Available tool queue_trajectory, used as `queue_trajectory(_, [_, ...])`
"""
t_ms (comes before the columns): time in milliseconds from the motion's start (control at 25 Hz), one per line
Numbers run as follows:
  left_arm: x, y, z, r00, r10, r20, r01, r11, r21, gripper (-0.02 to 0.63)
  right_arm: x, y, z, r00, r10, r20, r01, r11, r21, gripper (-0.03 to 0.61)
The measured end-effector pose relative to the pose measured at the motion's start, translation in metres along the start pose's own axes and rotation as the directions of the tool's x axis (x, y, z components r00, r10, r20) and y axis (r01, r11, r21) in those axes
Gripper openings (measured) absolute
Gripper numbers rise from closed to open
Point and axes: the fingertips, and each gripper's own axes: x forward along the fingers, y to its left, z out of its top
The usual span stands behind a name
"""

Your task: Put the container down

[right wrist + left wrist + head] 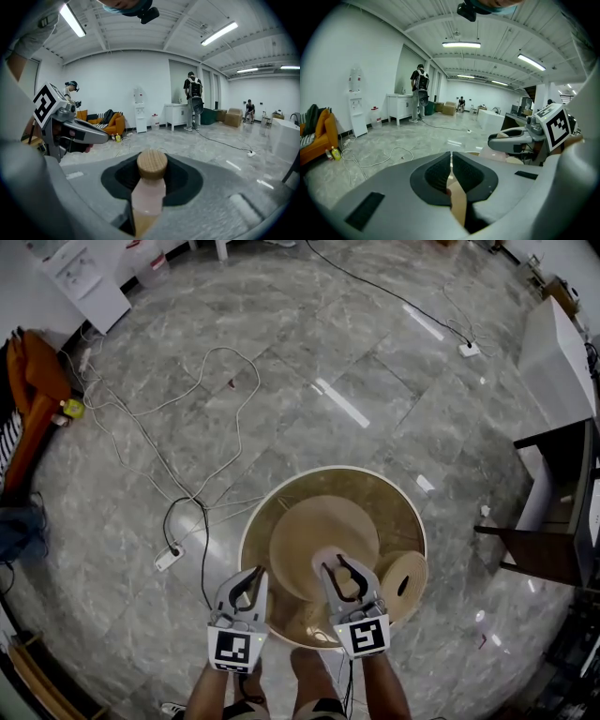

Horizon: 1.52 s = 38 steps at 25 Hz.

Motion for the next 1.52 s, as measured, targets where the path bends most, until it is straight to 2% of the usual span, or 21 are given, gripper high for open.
queue_trajectory(240, [0.016, 0.009, -0.036, 1.000, 0.022, -0.021, -0.022, 1.000, -0.010, 0.029, 0.023, 0.000, -0.031, 0.999, 0.032, -0.014, -0.033, 0.999, -0.021, 0.117])
queue_trajectory(400, [0.028, 0.012, -0.054, 0.998, 0.046, -0.041, -0.049, 0.995, -0.091, 0.029, 0.042, 0.002, -0.054, 0.998, 0.057, -0.022, -0.058, 0.998, -0.034, 0.117])
queue_trajectory(560, [0.039, 0.017, -0.077, 0.998, 0.043, -0.052, -0.047, 0.997, -0.065, 0.029, 0.059, 0.004, -0.078, 0.996, 0.080, -0.041, -0.081, 0.996, -0.040, 0.118])
queue_trajectory(680, [0.046, 0.021, -0.091, 0.996, 0.058, -0.074, -0.066, 0.991, -0.114, 0.029, 0.071, 0.005, -0.097, 0.994, 0.094, -0.058, -0.096, 0.995, -0.039, 0.118])
queue_trajectory(760, [0.049, 0.024, -0.098, 0.994, 0.070, -0.085, -0.082, 0.986, -0.146, 0.029, 0.078, 0.007, -0.107, 0.992, 0.104, -0.067, -0.107, 0.993, -0.045, 0.117])
queue_trajectory(1040, [0.056, 0.035, -0.123, 0.989, 0.098, -0.109, -0.116, 0.977, -0.180, 0.029, 0.099, 0.010, -0.139, 0.987, 0.125, -0.104, -0.131, 0.990, -0.056, 0.118])
queue_trajectory(1520, [0.067, 0.034, -0.141, 0.989, 0.093, -0.117, -0.115, 0.974, -0.194, 0.029, 0.114, 0.013, -0.166, 0.981, 0.136, -0.141, -0.146, 0.987, -0.066, 0.118])
